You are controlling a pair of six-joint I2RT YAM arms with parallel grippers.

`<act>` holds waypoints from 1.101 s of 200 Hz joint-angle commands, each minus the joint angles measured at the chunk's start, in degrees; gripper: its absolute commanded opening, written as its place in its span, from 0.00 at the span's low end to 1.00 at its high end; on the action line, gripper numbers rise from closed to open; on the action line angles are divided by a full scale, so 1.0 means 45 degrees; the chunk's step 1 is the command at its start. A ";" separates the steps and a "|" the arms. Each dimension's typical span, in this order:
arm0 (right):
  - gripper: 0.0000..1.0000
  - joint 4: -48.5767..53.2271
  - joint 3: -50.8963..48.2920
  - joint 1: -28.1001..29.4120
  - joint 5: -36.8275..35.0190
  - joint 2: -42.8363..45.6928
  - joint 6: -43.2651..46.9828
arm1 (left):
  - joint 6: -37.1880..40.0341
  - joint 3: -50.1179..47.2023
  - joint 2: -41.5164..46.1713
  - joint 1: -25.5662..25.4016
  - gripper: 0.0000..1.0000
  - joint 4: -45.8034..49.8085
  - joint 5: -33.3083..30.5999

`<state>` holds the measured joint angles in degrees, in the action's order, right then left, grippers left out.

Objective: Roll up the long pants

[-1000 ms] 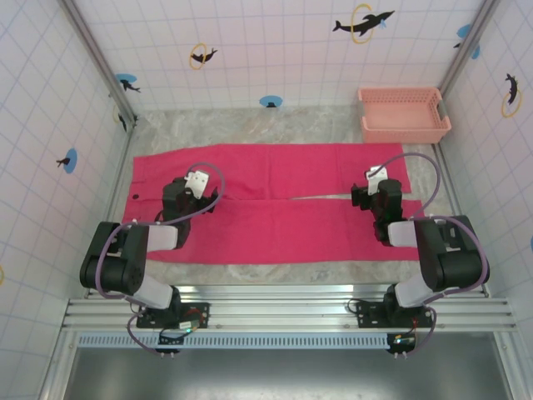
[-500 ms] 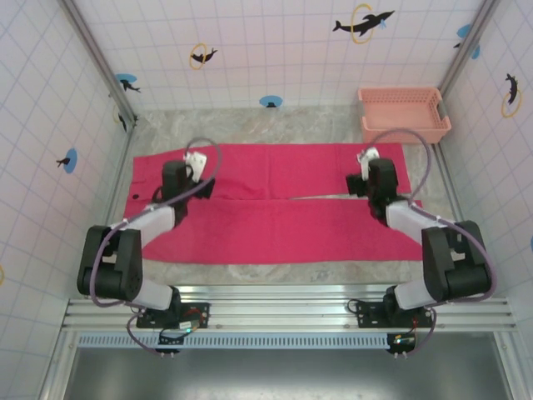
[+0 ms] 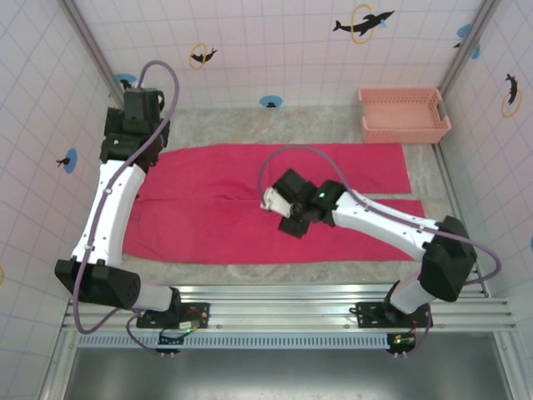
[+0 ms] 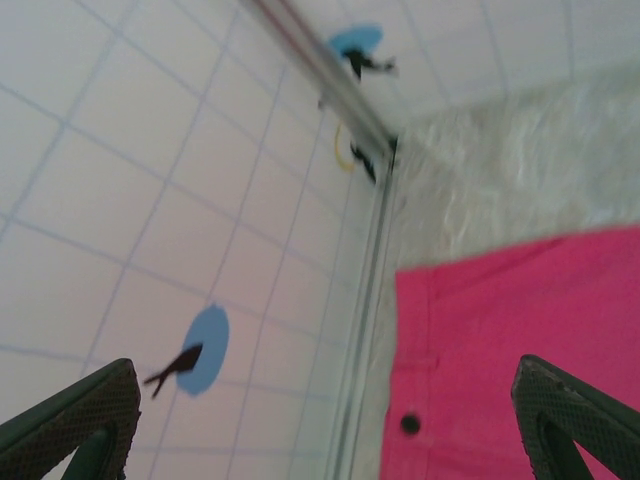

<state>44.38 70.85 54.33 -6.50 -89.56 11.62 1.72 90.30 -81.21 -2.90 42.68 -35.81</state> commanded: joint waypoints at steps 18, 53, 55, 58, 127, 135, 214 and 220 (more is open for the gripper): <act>0.73 0.1224 -0.0616 0.1479 0.1042 -0.0745 -0.0995 | -0.0532 -0.0946 0.0315 -0.0021 0.98 0.2612 -0.0854; 0.67 0.0459 -0.1771 0.1929 0.1611 -0.1567 -0.0989 | -0.1545 -0.1597 0.0618 -0.0021 0.98 0.3859 -0.0220; 0.66 0.0413 -0.1851 0.1931 0.1618 -0.1618 -0.0992 | -0.1580 -0.1631 0.0643 -0.0030 0.98 0.3935 -0.0224; 0.66 0.0343 -0.1952 0.1944 0.1635 -0.1677 -0.0986 | -0.1635 -0.1688 0.0676 -0.0032 0.97 0.4037 -0.0208; 0.47 -0.0286 -0.2053 0.1902 0.1371 -0.2936 -0.1386 | -0.1185 -0.3237 0.1826 -0.0033 0.97 0.4266 -0.0774; 0.47 -0.0437 -0.2051 0.1930 0.1179 -0.2794 -0.1553 | -0.1105 -0.3350 0.1891 -0.0054 0.98 0.4291 -0.0947; 0.50 -0.0287 -0.1520 0.1913 -0.0784 -0.2399 -0.1404 | -0.1032 -0.4201 0.2135 -0.0204 0.97 0.4646 -0.1216; 0.53 -0.0281 -0.1544 0.1912 -0.0913 -0.2273 -0.1353 | -0.0893 -0.4360 0.2195 -0.0213 0.97 0.4546 -0.1257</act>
<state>42.94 62.76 62.81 -7.38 -102.19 4.62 -3.05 72.69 -72.97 -3.40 61.60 -40.01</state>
